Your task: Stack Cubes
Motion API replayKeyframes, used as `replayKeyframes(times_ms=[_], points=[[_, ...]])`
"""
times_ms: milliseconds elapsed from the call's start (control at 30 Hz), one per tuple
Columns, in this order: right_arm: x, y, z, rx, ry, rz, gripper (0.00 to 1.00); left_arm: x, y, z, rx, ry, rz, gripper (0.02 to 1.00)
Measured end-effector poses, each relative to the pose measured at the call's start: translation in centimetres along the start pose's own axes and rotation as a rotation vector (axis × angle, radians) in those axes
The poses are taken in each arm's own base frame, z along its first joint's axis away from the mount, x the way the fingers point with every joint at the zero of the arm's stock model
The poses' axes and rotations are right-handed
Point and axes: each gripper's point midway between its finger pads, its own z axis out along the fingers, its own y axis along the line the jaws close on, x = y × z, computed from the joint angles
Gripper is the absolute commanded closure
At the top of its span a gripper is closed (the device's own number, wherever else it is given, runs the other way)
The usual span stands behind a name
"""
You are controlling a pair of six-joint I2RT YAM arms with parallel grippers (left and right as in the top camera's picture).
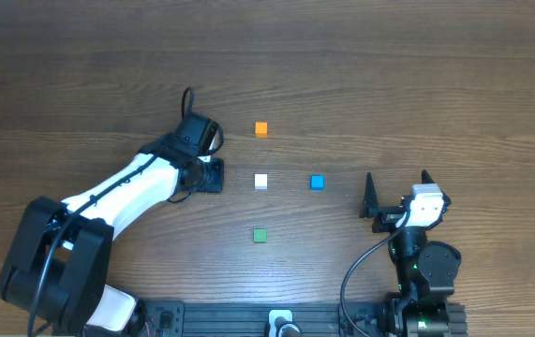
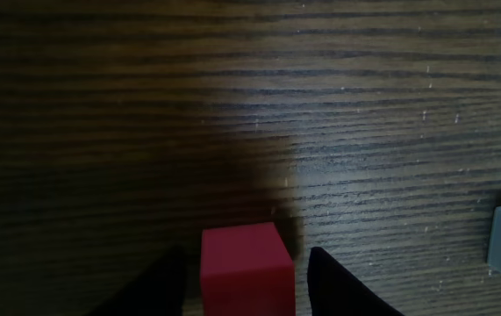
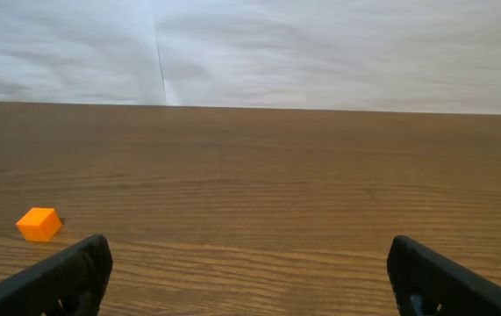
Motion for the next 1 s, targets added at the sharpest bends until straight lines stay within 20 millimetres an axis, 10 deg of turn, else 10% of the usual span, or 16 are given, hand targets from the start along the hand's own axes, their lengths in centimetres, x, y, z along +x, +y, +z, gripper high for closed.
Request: replayKeyframes(times_ms=[1000], points=[[0.0, 0.0, 0.0, 0.0, 0.0, 0.0, 0.007, 0.75, 0.11, -0.44, -0.017, 0.044, -0.057, 0.978]])
